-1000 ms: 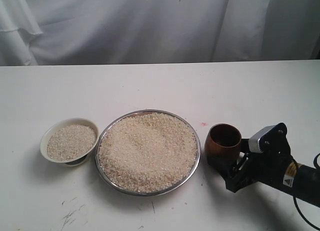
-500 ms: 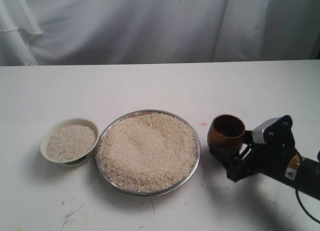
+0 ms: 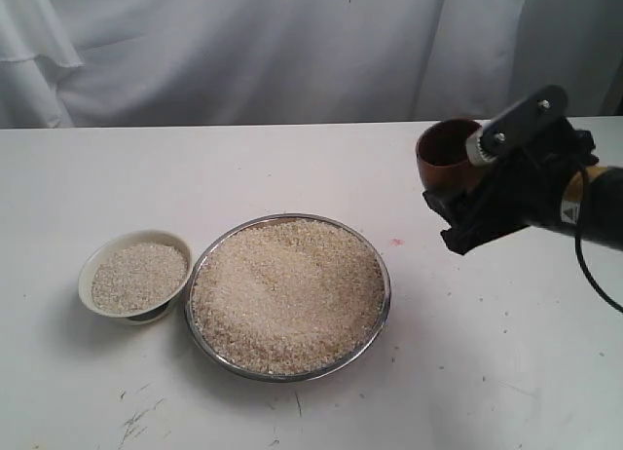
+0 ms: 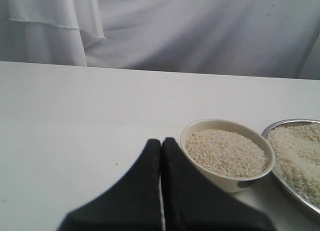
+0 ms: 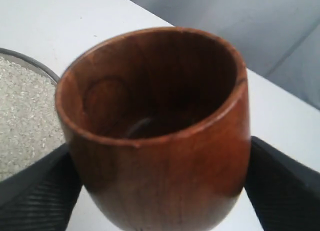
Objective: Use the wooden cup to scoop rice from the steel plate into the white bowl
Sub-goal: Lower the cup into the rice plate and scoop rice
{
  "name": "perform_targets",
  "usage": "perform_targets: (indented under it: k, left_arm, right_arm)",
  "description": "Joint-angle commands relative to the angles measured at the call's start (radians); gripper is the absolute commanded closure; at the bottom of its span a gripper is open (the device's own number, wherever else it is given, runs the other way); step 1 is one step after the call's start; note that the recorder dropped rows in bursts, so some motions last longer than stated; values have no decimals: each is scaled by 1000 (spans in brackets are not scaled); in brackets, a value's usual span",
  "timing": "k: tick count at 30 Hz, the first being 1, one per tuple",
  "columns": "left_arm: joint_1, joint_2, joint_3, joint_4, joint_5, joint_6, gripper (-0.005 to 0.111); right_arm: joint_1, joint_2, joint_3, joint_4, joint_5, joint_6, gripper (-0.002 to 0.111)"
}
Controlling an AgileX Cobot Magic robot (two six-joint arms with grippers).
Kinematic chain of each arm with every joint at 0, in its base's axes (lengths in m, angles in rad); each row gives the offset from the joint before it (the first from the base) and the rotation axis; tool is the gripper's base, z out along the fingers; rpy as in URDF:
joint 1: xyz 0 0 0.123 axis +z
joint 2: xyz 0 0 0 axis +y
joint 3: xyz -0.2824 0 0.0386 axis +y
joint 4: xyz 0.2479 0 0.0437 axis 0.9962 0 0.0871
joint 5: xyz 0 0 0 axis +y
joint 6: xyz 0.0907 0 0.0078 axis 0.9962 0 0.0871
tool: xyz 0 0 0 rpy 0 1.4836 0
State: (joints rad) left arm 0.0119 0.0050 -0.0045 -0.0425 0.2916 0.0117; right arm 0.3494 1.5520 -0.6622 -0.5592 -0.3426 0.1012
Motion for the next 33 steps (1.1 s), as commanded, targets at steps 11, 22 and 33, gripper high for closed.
perform_targets:
  k: [11,22,33]
  left_arm:
    - [-2,-5,5,-1,-6,-3,107]
    - [-2,-5,5,-1,-6,-3,107]
    - [-2,-5,5,-1,-6,-3,107]
  right_arm:
    - [309,-16,-252,-14,553,-378,108]
    - [444,183,-399,-323,686,-384,108]
    - [555,404,-578,-720,976,-279,108]
